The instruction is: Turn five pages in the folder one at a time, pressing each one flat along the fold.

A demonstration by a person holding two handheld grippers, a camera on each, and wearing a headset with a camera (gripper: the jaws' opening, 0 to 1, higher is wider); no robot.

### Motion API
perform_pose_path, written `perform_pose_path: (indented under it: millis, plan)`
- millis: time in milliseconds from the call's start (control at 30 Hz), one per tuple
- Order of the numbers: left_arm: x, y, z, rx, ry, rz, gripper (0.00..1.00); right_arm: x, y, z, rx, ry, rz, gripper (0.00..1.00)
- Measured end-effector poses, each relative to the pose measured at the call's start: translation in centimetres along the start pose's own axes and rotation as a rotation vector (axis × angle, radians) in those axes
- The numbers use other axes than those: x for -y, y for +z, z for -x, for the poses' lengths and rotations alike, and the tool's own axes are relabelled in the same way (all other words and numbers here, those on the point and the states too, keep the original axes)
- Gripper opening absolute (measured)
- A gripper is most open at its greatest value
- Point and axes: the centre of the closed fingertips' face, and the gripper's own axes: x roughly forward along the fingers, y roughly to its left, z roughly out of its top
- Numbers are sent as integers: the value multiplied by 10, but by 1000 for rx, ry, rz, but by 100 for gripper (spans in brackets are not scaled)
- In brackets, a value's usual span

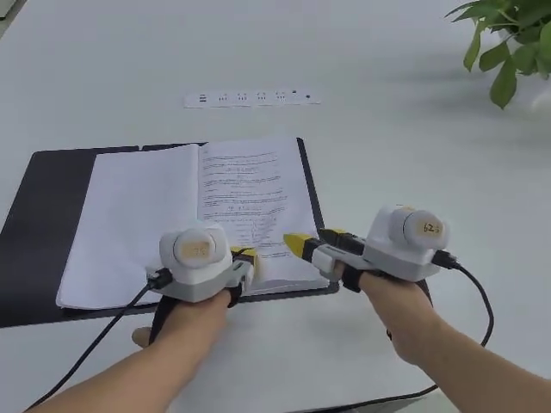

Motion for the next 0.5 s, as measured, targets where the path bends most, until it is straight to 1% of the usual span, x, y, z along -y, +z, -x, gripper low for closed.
perform_pose_path:
  millis: [333, 500]
  plan:
    - [0, 0, 0, 5, 4, -9, 0, 7, -3, -6, -12, -9, -32, 41]
    - [0, 0, -1, 5, 5, -12, 0, 7, -1, -6, -9, -4, -40, 40]
